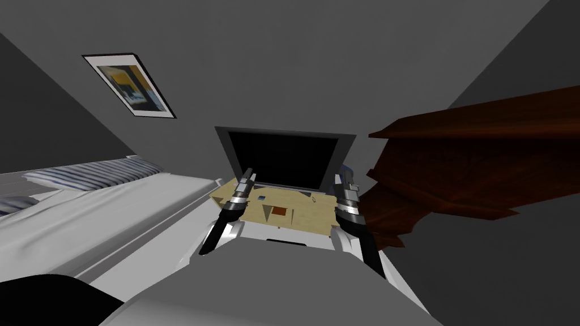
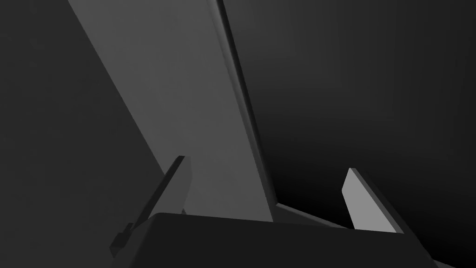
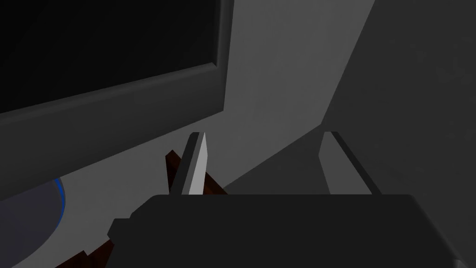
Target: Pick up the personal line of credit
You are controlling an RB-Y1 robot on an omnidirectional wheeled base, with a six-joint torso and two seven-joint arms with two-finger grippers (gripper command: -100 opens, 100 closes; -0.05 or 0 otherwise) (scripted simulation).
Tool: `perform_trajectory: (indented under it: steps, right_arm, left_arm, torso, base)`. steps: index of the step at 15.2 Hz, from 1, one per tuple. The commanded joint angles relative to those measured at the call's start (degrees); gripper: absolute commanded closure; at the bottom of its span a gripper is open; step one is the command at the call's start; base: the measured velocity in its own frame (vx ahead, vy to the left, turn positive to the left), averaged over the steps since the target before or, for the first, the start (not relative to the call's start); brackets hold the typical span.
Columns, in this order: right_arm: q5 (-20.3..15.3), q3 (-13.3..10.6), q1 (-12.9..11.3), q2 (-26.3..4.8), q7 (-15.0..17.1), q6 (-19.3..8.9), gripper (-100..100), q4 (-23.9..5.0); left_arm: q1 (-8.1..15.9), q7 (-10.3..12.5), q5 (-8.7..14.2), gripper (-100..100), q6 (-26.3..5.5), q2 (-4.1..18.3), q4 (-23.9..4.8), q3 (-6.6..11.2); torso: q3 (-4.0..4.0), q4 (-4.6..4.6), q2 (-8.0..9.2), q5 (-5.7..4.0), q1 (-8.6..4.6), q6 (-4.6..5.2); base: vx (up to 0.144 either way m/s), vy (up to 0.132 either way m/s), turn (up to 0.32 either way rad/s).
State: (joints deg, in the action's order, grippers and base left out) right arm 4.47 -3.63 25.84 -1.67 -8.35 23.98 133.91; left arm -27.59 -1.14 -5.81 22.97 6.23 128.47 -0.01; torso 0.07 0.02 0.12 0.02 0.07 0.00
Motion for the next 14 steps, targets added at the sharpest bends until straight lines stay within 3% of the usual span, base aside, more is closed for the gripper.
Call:
perform_trajectory:
  steps: [1, 4, 5, 6, 8, 11, 13, 14]
  right_arm:
    - [0.00, 0.00, 0.00, 0.00, 0.00, 0.00, 0, 0.00]
    - [0.00, 0.00, 0.00, 0.00, 0.00, 0.00, 0, 0.00]
    - [0.00, 0.00, 0.00, 0.00, 0.00, 0.00, 0, 0.00]
    - [0.00, 0.00, 0.00, 0.00, 0.00, 0.00, 0, 0.00]
    - [0.00, 0.00, 0.00, 0.00, 0.00, 0.00, 0, 0.00]
    - [0.00, 0.00, 0.00, 0.00, 0.00, 0.00, 0, 0.00]
    - [0.00, 0.00, 0.00, 0.00, 0.00, 0.00, 0, 0.00]
    - [0.00, 0.00, 0.00, 0.00, 0.00, 0.00, 0, 0.00]
  left_arm:
    - [1.36, 0.48, 0.03, -100, -2.10, 0.77, -1.75, 0.18]
    - [3.73, 2.01, 0.42, -100, -5.74, 2.81, -5.89, 0.96]
    - [3.73, 2.01, 0.42, -100, -6.66, 2.81, -6.02, 0.96]
    - [5.05, 2.87, 0.64, -100, -8.11, 3.77, -8.18, 1.39]
    - [5.05, 2.87, 0.64, -100, -9.22, 3.77, -8.43, 1.39]
    - [7.92, 4.73, 1.07, -100, -13.54, 5.60, -12.60, 2.27]
    - [7.92, 4.73, 1.07, -100, -14.81, 5.60, -13.73, 2.27]
    - [9.44, 5.71, 1.29, -100, -16.94, 6.47, -15.79, 2.72]
  torso:
    - [0.00, 0.00, 0.00, 0.00, 0.00, 0.00]
    - [-0.01, 0.00, -0.02, 0.00, 0.00, 0.01]
    - [-0.01, 0.00, -0.02, 0.00, -0.01, 0.02]
    - [-0.01, -0.01, -0.02, 0.00, -0.02, 0.01]
    - [-0.01, 0.00, -0.02, 0.00, 0.00, 0.01]
    - [-0.02, -0.01, -0.04, 0.00, -0.02, 0.01]
    - [-0.02, -0.01, -0.03, 0.00, -0.01, 0.01]
    - [-0.02, -0.01, -0.04, 0.00, -0.01, 0.00]
  base:
    - [-0.029, 0.005, -0.014]
    - [-0.030, 0.008, -0.028]
    - [-0.027, 0.006, -0.029]
    - [-0.027, 0.011, -0.041]
    - [-0.023, 0.007, -0.021]
    - [-0.025, 0.006, -0.045]
    - [-0.023, 0.009, -0.034]
    - [-0.019, 0.008, -0.050]
